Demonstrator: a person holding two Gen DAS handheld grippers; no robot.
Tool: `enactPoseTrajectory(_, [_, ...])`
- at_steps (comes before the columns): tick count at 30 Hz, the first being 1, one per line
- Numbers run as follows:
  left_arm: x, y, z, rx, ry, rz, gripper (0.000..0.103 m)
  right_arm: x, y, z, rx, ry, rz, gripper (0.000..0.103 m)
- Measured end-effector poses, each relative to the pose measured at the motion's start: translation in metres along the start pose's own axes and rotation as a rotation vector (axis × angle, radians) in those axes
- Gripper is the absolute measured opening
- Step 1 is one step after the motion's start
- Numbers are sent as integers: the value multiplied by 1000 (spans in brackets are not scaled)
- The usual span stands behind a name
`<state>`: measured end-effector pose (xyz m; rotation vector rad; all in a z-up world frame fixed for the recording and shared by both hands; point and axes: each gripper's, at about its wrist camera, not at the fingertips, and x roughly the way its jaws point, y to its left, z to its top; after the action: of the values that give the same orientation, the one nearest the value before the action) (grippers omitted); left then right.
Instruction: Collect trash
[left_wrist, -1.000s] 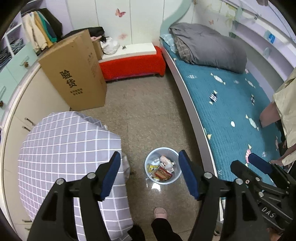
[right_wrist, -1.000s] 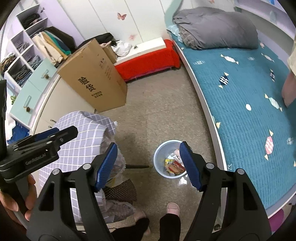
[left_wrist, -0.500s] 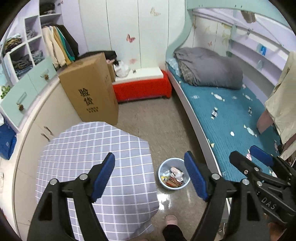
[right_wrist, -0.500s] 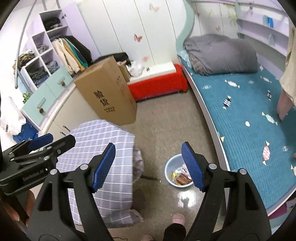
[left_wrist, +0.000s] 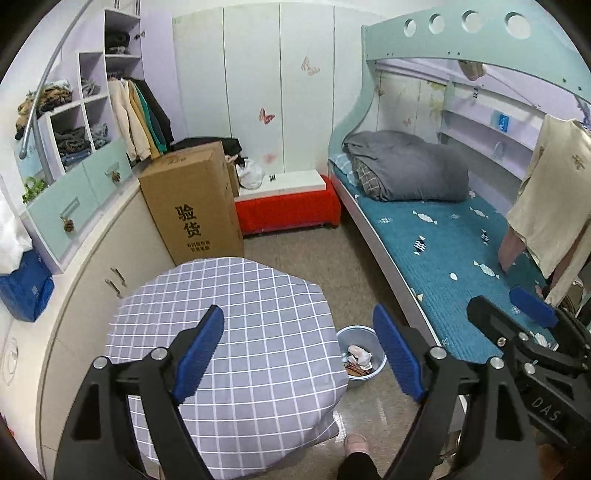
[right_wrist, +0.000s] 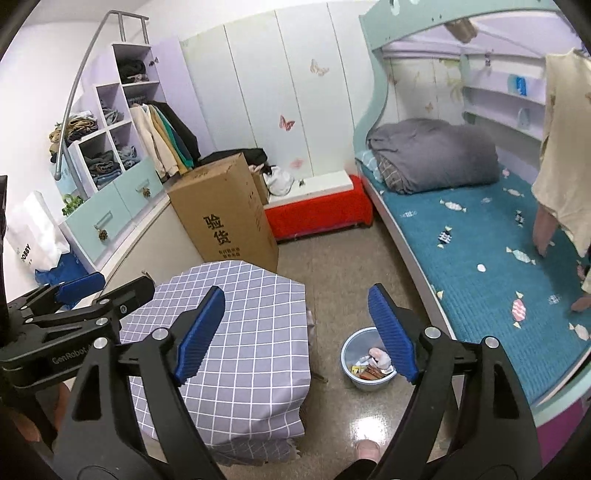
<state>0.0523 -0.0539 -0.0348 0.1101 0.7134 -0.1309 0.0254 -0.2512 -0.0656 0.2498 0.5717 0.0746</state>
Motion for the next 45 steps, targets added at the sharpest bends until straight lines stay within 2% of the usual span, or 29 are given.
enactPoseTrajectory(8, [-35, 3, -14, 0, -38, -21, 83, -38, 14, -7, -46, -64, -32, 81])
enactPoseTrajectory(17, [-45, -10, -14, -6, -64, -19, 84, -52, 8, -15, -77, -77, -20, 82])
enactPoseTrajectory(28, [-49, -27, -6, -21, -102, 23, 84, -52, -1, -5, -108, -82, 0, 82])
enactPoseTrajectory(45, [-45, -34, 5, -35, -129, 34, 84, -49, -11, 5, -107, -86, 9, 83])
